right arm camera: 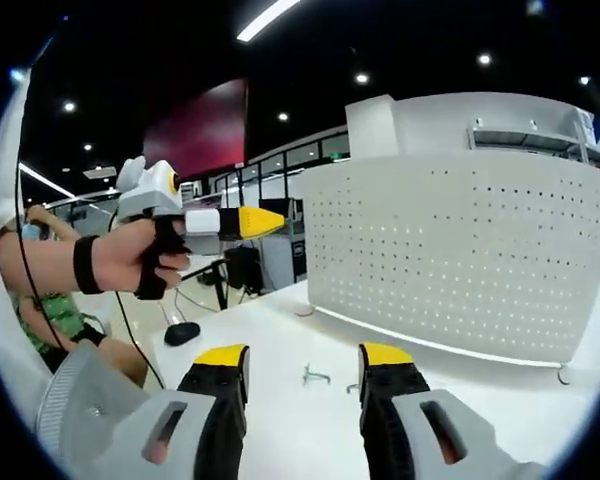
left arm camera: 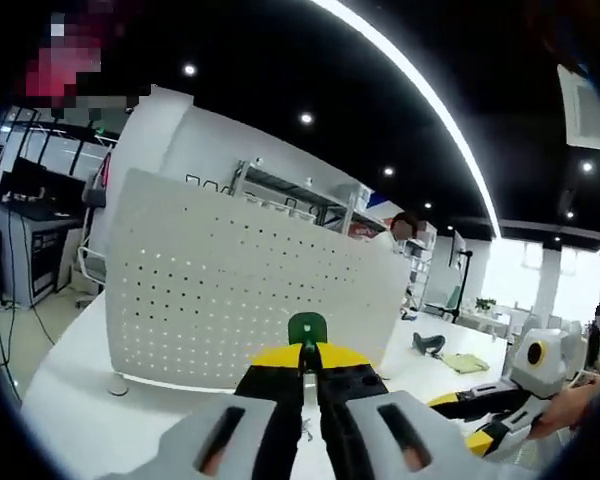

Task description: Insert the hook assembly into the mounting plate slot until the hook locks in place.

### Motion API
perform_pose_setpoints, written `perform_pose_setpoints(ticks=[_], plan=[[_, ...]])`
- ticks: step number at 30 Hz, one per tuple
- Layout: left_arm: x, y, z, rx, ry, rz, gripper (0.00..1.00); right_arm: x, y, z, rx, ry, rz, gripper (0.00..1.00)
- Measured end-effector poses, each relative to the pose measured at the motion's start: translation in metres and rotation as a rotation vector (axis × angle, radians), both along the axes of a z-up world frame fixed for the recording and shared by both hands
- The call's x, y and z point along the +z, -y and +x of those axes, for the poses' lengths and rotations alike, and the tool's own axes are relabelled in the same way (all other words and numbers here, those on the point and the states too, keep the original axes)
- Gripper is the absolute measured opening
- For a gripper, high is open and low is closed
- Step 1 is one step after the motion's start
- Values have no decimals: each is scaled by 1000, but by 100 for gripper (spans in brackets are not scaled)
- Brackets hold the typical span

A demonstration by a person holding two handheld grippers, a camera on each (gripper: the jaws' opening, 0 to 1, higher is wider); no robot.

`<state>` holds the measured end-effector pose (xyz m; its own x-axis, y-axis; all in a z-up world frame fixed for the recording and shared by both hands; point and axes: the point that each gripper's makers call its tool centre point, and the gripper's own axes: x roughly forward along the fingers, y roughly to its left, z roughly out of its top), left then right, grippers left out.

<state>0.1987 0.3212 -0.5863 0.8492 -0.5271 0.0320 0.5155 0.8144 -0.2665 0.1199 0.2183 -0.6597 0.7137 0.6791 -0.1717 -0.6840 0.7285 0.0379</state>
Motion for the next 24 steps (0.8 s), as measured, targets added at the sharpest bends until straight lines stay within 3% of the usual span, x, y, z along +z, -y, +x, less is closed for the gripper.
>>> perform_pose_setpoints(ticks=[24], plan=[[13,-17,39,66,45,77,3,-1,17,0,-57,-8,4,49]])
